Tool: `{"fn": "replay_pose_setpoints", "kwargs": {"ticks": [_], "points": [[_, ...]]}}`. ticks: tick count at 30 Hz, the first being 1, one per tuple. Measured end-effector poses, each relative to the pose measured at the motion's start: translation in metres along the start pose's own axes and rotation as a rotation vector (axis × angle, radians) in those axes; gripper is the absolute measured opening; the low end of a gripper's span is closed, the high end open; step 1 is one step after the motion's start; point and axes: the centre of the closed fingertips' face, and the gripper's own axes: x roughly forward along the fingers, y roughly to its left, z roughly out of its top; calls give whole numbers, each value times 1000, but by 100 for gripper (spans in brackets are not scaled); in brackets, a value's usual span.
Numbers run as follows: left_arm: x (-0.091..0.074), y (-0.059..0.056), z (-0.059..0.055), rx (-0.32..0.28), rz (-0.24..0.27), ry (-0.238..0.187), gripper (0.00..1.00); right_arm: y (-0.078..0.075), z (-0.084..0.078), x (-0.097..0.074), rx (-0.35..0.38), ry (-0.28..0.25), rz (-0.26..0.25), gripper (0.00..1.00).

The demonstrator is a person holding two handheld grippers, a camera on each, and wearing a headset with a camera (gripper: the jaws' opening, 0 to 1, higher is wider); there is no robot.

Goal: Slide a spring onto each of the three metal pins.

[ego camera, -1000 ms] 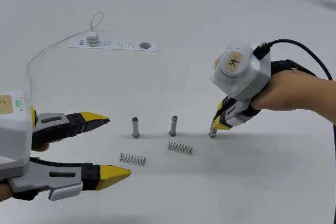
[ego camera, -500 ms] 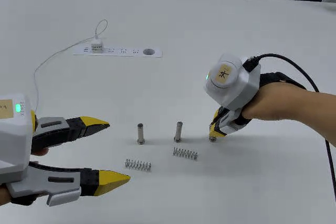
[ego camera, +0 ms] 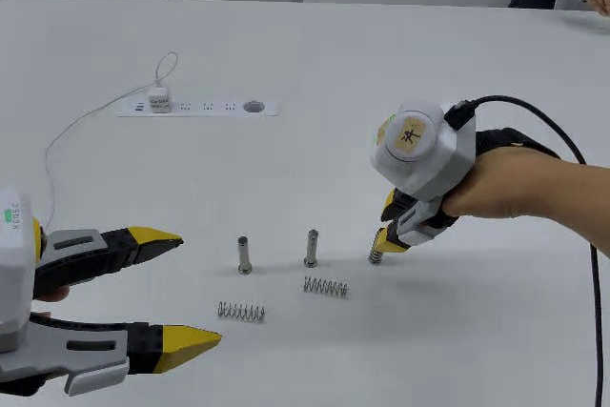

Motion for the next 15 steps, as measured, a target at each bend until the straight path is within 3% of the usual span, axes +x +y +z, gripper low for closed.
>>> {"fn": "replay_pose_setpoints", "kwargs": {"ticks": [7, 11, 15], "points": [[-3, 0, 1, 13, -13, 10, 62, 8, -4, -38, 32, -57, -21, 24], [-3, -1, 4, 18, -19, 8, 62, 21, 0, -44, 34, -74, -3, 23], [-2, -5, 6, 23, -23, 4, 62, 36, 6, -32, 27, -77, 35, 23]]}}
